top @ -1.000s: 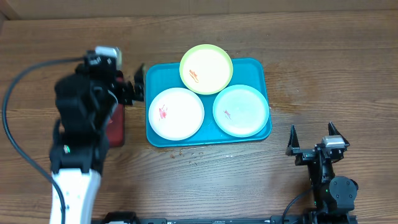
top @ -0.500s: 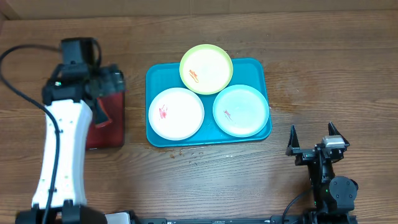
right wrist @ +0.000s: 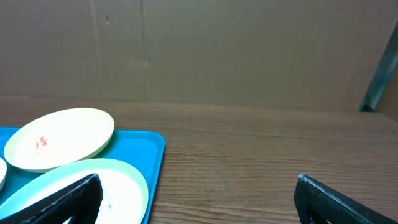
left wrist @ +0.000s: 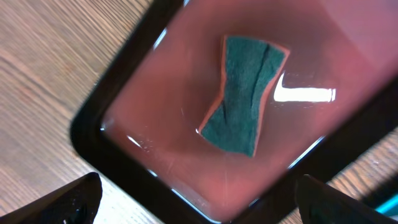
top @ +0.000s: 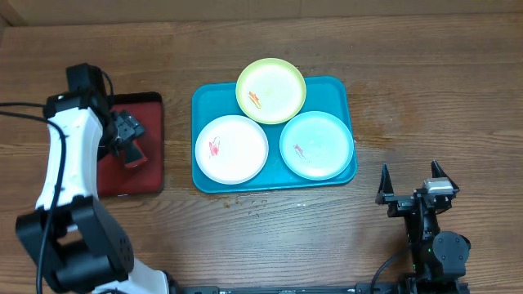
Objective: Clean dirty plates on tray and stack at the side
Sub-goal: 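Move the left gripper over the sponge on the red tray, then lower the left gripper and grasp the green-orange sponge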
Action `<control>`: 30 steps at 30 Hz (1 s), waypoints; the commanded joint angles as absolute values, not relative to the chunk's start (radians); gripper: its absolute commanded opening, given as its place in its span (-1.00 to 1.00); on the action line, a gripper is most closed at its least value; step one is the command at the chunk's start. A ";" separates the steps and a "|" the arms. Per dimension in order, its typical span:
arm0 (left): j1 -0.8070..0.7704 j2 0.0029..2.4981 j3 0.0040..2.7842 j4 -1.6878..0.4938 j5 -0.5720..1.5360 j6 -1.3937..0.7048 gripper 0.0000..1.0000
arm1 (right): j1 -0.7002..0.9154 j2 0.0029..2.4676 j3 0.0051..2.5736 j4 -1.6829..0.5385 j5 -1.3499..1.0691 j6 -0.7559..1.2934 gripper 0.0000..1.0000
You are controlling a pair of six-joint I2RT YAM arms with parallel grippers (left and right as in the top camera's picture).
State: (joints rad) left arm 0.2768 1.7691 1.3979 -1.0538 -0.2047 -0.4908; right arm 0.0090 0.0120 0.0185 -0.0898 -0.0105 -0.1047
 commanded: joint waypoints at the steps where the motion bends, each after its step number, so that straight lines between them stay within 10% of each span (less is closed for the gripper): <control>1: 0.276 1.832 1.415 -1.024 -0.159 -0.447 0.99 | 0.012 0.003 0.008 -0.084 -0.001 -0.105 1.00; 30: 0.314 2.024 1.388 -0.949 -0.062 -0.277 0.65 | 0.012 0.003 0.008 -0.084 -0.001 -0.106 1.00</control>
State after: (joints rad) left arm 0.2958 2.0033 1.3979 -0.9569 -0.0486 -0.2787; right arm 0.0090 0.0120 0.0185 -0.0902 -0.0101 -0.1051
